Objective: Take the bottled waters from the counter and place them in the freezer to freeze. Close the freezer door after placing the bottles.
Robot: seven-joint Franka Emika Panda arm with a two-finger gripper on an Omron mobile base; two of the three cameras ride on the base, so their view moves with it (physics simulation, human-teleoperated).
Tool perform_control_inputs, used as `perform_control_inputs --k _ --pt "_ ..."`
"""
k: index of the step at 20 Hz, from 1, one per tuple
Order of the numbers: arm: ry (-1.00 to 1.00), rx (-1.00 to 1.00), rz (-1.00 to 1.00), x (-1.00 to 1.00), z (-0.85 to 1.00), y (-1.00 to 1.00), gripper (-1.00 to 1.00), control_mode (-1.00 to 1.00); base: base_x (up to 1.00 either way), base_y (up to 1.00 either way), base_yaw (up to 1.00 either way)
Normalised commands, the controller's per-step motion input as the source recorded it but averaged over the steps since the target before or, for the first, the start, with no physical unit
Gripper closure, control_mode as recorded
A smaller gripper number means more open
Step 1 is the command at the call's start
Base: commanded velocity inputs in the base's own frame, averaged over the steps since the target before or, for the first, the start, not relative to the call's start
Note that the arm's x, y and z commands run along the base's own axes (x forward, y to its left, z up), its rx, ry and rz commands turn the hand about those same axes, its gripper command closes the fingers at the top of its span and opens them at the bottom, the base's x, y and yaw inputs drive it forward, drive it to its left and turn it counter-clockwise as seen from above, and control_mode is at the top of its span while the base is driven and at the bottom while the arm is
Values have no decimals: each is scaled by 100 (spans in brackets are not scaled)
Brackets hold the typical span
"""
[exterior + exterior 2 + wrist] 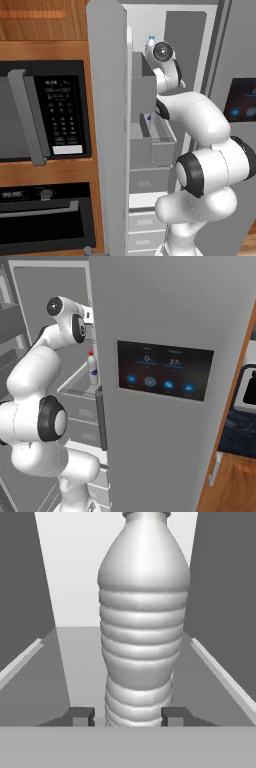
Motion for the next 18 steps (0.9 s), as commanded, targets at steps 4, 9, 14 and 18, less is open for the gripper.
perform_control_inputs --k 4,9,14,18 --pt "0 -1 -7 -27 0 0 -100 -100 0 0 0" --pt "0 1 -12 -64 17 0 -100 -100 0 0 0" --pt "3 16 -11 -70 32 -17 -100 -100 0 0 0" --pt "8 22 0 -97 6 -6 -100 -100 0 0 0"
